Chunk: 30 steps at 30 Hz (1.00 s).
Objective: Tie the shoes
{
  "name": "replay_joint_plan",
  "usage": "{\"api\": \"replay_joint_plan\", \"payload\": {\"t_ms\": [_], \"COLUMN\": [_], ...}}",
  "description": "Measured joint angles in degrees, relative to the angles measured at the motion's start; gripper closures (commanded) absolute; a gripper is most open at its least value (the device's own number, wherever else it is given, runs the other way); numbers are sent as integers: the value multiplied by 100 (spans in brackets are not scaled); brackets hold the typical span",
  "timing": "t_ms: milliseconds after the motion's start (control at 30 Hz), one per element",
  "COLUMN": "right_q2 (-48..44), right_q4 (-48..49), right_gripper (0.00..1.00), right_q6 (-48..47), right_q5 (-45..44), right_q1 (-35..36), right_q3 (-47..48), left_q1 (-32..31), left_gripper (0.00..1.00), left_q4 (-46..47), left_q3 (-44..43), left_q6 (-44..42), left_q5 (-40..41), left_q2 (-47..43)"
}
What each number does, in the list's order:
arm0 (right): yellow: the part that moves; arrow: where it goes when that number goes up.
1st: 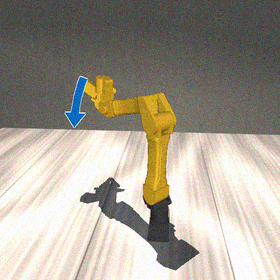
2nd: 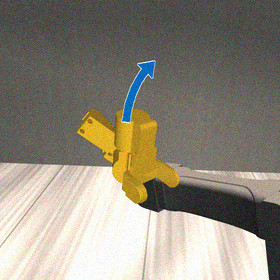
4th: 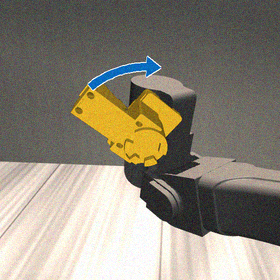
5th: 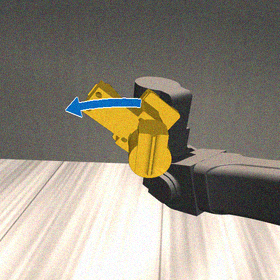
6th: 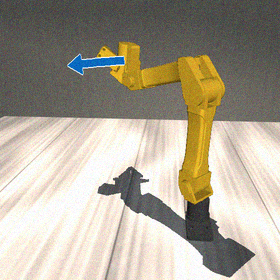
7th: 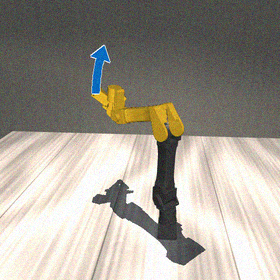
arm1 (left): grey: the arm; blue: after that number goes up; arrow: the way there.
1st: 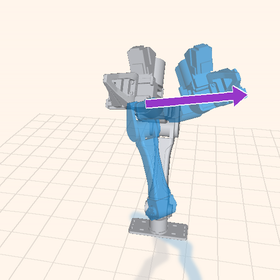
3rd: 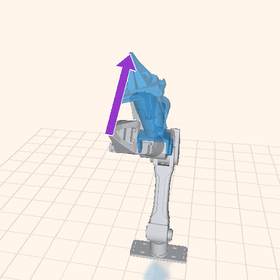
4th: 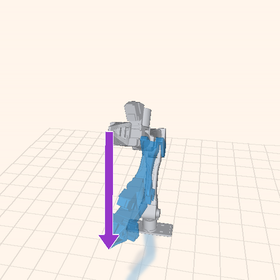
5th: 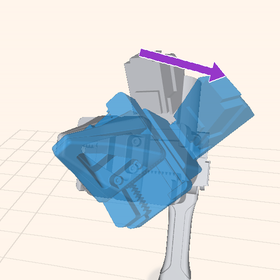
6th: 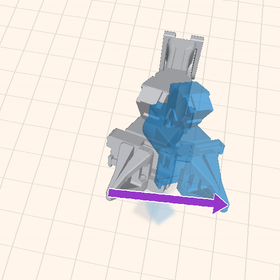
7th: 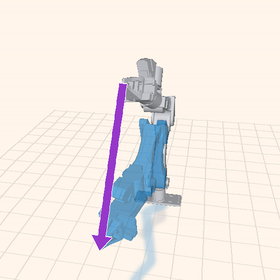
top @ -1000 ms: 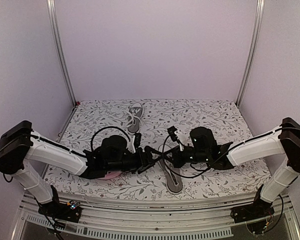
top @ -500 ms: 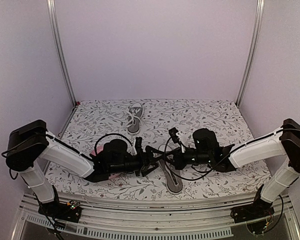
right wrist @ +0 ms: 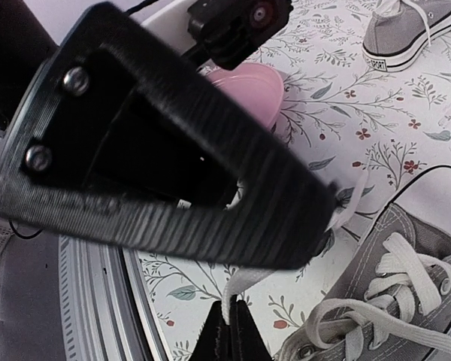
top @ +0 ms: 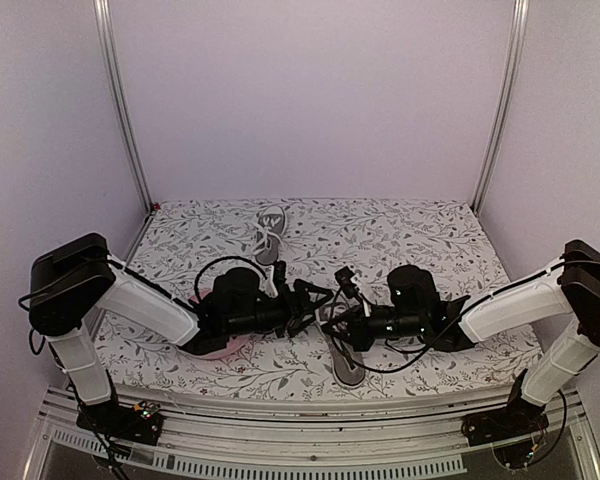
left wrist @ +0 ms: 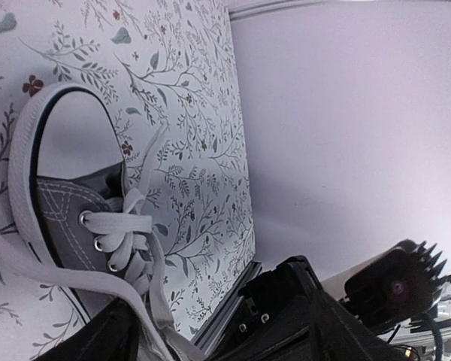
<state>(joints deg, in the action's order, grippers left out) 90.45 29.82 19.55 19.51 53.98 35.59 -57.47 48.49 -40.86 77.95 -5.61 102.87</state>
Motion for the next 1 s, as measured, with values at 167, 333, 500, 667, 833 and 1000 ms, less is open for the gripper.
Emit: {"api": "replay_joint_plan", "payload": {"t_ms": [167, 333, 500, 667, 833, 1000], "right_q2": [0, -2, -2, -57, -195, -490], "right_q4": [20, 22, 22, 26, 26, -31], "right_gripper": [98, 98, 98, 98, 93, 37], "right_q6": [-4, -4, -2, -2, 0, 94], "right_q5": [57, 55, 59, 52, 17, -254], "right_q1": [35, 35, 35, 35, 37, 42], "right_q3": [-74, -87, -87, -157, -229, -304], "left_q1": [138, 146, 146, 149, 151, 153], "left_gripper": [45, 61, 79, 94, 100, 100], "left_q4": [-15, 26, 96, 85, 26, 15], "left_q3": [-103, -188, -291, -328, -378, -409], "left_q6": [-205, -258, -295, -330, -400, -608], "left_q5": [-72, -236, -431, -540, -610, -619], "left_q2": [2, 28, 243, 313, 326, 326]}}
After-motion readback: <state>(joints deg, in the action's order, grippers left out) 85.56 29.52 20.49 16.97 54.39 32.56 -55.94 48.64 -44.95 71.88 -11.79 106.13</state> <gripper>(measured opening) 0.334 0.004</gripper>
